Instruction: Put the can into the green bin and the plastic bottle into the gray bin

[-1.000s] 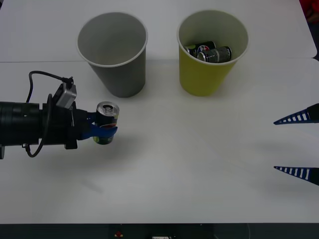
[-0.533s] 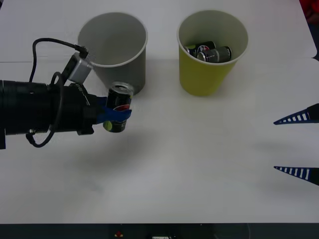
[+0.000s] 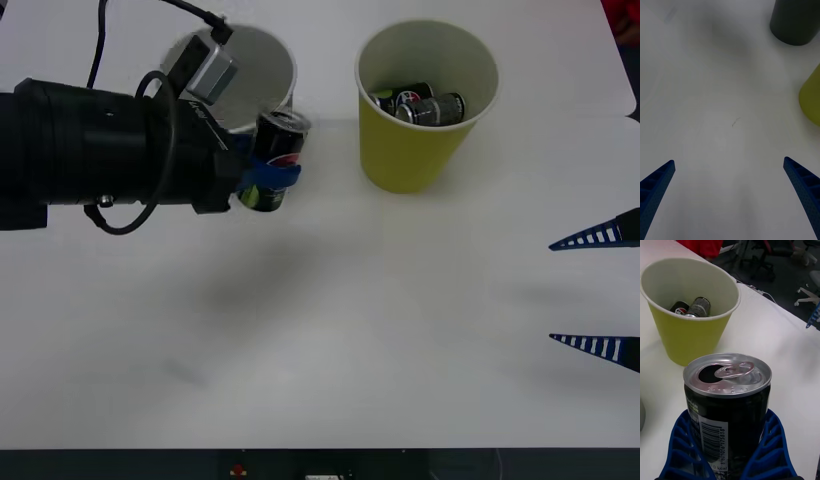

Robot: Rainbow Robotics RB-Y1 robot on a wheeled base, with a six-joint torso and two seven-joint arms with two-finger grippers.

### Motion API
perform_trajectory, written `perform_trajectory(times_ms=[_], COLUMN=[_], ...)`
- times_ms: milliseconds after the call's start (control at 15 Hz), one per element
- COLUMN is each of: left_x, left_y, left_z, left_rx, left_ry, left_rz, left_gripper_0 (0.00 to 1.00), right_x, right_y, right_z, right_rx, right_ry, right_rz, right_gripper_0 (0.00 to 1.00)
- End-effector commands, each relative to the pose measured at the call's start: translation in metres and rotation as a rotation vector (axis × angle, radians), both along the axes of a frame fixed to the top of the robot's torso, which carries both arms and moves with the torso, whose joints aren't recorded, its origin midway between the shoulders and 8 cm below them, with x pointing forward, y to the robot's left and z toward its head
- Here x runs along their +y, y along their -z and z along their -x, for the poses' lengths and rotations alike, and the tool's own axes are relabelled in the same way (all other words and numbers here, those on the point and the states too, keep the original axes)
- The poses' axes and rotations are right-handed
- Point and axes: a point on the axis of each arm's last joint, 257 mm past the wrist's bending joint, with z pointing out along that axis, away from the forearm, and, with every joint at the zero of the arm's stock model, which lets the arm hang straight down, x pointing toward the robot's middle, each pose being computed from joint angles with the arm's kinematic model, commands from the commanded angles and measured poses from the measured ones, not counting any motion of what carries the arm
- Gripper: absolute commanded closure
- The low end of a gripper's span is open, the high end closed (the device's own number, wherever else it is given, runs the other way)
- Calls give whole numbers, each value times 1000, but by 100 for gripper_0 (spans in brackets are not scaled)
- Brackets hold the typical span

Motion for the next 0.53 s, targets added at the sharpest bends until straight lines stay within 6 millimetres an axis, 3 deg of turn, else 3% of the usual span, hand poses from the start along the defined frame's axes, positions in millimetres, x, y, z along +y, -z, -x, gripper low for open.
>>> perform_trajectory(times_ms=[67,400,533], left_x=[-15,-40,-59], left_y=[-20,-60,-72], left_z=[-19,-59,-76], left_rx=[-12,-36,-28], left_ry=[23,26,24], left_rz=[-24,-126,-140], left_gripper_0=[100,100,100], right_x=[0,0,0], right_y=[0,0,0], right_z=[0,0,0], right_rx=[0,0,0], right_ry=[0,0,0], right_rz=[0,0,0], right_gripper_0=[0,0,0])
